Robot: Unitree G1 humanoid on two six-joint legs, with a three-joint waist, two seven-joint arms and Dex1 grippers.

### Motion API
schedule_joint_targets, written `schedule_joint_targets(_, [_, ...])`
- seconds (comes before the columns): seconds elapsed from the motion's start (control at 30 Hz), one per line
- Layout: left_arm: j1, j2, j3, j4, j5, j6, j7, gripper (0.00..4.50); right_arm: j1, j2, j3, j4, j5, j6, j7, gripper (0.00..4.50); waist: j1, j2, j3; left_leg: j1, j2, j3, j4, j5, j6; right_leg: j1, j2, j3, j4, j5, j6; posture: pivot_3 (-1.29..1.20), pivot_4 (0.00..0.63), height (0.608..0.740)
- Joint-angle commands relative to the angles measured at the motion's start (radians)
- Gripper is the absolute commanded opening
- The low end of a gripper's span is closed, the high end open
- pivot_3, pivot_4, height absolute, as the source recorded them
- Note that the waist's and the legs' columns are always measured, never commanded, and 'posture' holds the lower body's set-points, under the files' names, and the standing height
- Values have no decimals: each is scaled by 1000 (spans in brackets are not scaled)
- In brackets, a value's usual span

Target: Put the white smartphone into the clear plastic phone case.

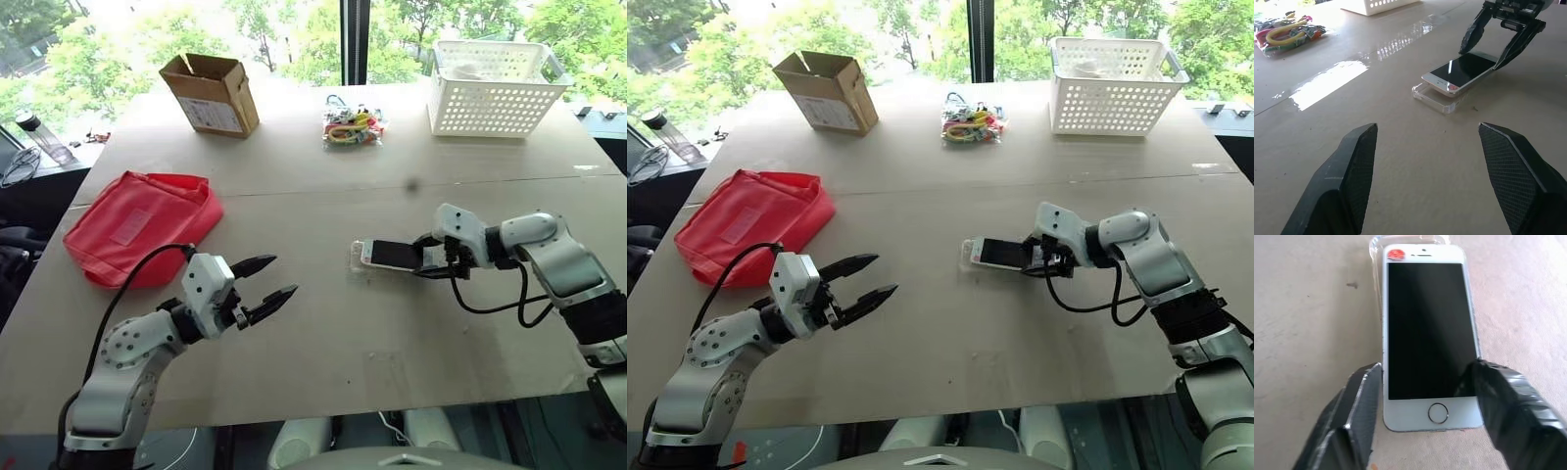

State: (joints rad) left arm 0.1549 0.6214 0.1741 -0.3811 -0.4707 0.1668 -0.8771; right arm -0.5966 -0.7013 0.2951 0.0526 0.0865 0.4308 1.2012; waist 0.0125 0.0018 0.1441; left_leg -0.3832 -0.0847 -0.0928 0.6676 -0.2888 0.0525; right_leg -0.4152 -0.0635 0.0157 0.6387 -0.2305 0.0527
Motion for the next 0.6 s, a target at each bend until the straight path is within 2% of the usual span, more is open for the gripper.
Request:
schedule_joint_targets(0.03, [-2,-1,4,-23,0,-18,0,3369,-17,-1,-19,-6,-3,-29,-13,3183,0,0,0,0,0,0,0,0,0,0,0,0,0,0,0,0,150,733])
schedule_joint_targets(0.57, [-1,0,9,-27,-4,-19,-1,3369,-53,21,-1,52,-17,-15,-9,3183,-1,0,0,0,0,0,0,0,0,0,0,0,0,0,0,0,150,733])
schedule_joint_targets(0.6, [-1,1,10,-29,-6,-19,-2,3369,-56,21,0,54,-22,-24,-12,3698,0,0,0,0,0,0,0,0,0,0,0,0,0,0,0,0,150,733])
